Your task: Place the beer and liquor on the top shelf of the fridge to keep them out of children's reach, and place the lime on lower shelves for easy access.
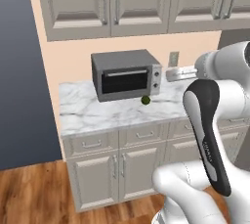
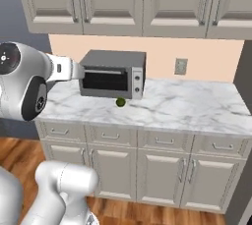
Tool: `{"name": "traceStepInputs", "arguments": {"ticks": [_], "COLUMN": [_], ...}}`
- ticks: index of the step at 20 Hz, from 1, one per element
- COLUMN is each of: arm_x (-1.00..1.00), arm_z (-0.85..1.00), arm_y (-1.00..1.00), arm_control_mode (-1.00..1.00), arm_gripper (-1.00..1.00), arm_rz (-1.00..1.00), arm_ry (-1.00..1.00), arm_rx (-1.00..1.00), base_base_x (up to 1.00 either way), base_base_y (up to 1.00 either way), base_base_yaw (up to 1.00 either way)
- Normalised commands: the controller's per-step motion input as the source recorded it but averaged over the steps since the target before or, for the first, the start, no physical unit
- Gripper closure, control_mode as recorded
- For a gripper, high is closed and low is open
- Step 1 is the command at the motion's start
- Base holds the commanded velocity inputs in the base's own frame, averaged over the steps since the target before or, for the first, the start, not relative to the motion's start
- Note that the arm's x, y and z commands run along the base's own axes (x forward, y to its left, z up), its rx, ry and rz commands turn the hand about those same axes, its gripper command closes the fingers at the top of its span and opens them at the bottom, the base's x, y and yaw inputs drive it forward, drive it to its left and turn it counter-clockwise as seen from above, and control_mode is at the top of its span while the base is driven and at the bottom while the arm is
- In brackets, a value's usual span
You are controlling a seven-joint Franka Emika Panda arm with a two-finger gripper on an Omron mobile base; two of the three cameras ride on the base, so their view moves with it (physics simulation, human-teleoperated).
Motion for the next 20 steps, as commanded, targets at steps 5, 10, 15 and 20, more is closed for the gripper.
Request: {"name": "traceStepInputs", "arguments": {"ticks": [5, 10, 15, 20], "arm_x": [0.00, 0.00, 0.29, 0.30], "arm_z": [0.00, 0.00, -0.36, -0.62], "arm_y": [0.00, 0.00, 0.00, -0.07], "arm_control_mode": [1.00, 1.00, -1.00, -1.00], "arm_gripper": [-1.00, -1.00, -1.00, -1.00], "arm_rz": [0.00, 0.00, 0.00, -0.01], "arm_ry": [0.00, 0.00, 0.17, 0.24], "arm_rx": [0.00, 0.00, -0.01, 0.00], "base_base_x": [0.59, 0.37, 0.00, 0.00], "base_base_y": [0.19, 0.00, 0.00, 0.00], "base_base_yaw": [0.00, 0.00, 0.00, 0.00]}}
